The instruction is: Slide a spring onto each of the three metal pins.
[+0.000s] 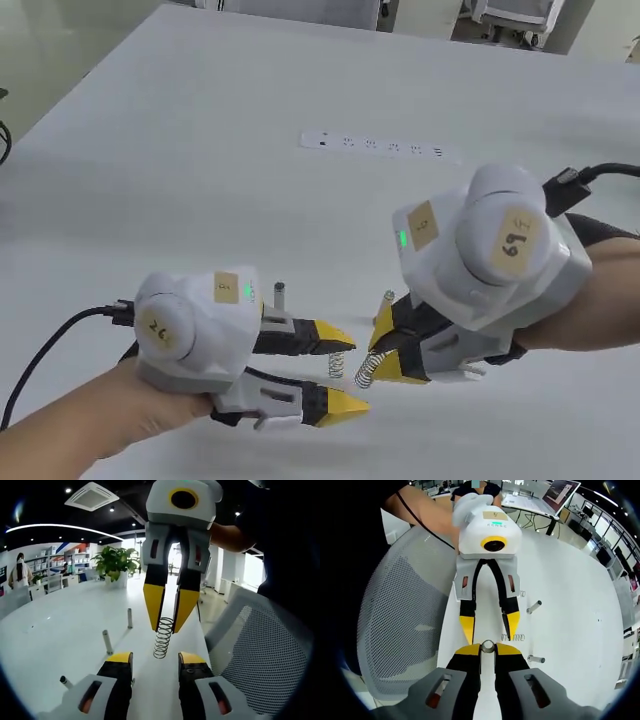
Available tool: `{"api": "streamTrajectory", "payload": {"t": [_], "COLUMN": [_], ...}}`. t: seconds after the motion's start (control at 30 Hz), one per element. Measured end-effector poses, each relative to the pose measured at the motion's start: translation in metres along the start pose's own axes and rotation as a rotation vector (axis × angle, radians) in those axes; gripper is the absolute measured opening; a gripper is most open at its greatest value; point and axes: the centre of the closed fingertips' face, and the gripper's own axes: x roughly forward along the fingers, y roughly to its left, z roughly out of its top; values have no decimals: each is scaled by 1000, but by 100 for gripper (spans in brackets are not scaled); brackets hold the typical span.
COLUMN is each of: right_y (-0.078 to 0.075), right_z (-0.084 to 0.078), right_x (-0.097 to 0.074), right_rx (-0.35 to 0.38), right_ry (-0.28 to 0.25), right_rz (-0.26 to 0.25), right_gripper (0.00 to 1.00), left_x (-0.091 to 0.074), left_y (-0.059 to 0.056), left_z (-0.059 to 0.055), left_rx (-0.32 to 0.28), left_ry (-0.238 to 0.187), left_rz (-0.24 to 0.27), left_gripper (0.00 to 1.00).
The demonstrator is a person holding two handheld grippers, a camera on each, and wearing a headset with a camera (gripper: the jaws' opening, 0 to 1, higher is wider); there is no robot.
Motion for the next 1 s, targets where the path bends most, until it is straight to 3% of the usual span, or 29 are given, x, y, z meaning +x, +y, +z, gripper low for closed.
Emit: {"api": "streamTrajectory", "payload": {"t": [0.5, 1.0], "right_y": [2, -3], "right_z": [-10, -14], "right_x": [2, -1], "right_rx": [14, 27], "right_ry": [58, 55], "right_rz": [30, 16], "right_gripper": [6, 6], "left_x": [-8, -22], "left_y": [7, 17], "left_z": [12, 15], "left_rx": [-12, -32], "left_ry": [-34, -58], "left_rz": [39, 101], "left_gripper": [42, 60]}}
